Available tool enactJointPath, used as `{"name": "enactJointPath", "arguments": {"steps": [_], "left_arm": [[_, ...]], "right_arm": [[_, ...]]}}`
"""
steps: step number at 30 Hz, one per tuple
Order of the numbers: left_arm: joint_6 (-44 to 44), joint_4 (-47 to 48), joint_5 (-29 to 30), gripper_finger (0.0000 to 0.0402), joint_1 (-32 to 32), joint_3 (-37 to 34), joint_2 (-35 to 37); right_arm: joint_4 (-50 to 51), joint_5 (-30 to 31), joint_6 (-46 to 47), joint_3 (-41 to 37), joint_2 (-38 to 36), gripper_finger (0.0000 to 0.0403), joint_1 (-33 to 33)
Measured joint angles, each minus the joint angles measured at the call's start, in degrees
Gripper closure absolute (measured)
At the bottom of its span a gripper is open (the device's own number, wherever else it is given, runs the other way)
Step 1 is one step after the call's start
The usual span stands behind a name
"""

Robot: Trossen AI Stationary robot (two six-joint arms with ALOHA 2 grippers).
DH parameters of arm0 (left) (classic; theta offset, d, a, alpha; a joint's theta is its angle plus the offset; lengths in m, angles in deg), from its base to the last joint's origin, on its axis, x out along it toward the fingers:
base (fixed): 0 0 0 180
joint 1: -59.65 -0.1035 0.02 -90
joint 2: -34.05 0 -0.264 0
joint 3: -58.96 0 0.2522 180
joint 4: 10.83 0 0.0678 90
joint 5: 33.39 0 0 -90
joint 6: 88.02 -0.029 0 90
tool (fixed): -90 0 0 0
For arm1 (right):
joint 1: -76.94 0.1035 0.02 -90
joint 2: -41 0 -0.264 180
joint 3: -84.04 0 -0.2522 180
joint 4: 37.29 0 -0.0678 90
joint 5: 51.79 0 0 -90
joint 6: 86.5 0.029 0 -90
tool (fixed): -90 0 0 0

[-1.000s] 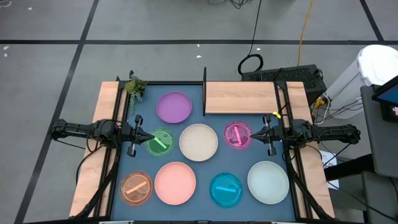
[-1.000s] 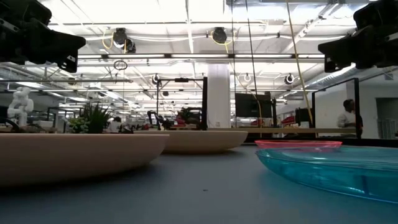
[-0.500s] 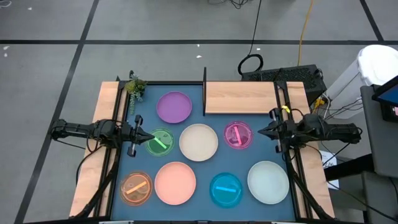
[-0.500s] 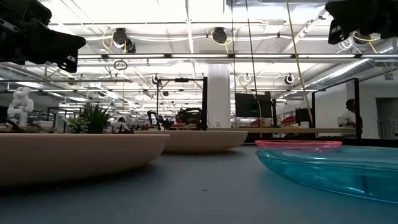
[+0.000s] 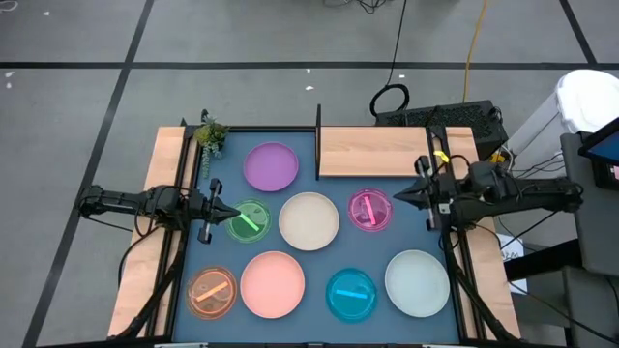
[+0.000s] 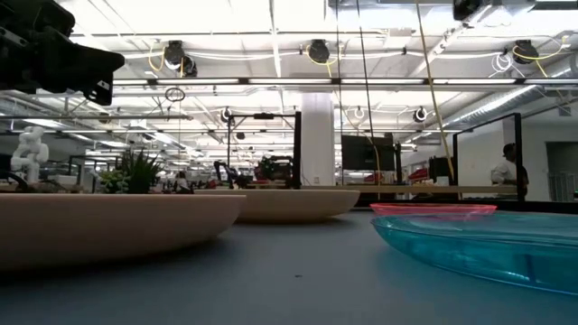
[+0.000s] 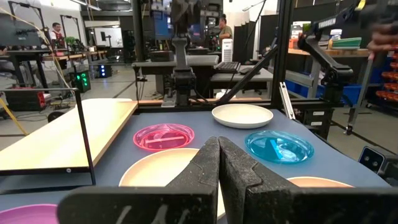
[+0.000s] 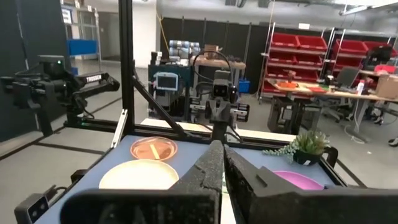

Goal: Place and stack plates onto a shelf
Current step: Put the gray plate on the shelf

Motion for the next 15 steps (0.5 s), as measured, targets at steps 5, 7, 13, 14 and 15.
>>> {"name": "enactJointPath", "arguments": {"steps": [5,7,13,14,15], "left_arm": [[0.0,0.0,0.0,0.0398,0.0,0.0,0.0],[0.0,0.0,0.0,0.0398,0.0,0.0,0.0],[0.0,0.0,0.0,0.0398,0.0,0.0,0.0],[0.0,0.0,0.0,0.0398,0.0,0.0,0.0],[0.0,0.0,0.0,0.0398,0.0,0.0,0.0]], "right_arm": [[4.8,-1.7,1.4,9.1,6.5,0.0403,0.0],[9.1,-2.3,1.4,13.0,8.4,0.0403,0.0],[22.8,-3.0,1.5,24.9,14.0,0.0403,0.0],[24.5,-3.0,1.5,26.5,14.9,0.0403,0.0],[25.9,-2.9,1.5,28.0,15.8,0.0403,0.0]]}}
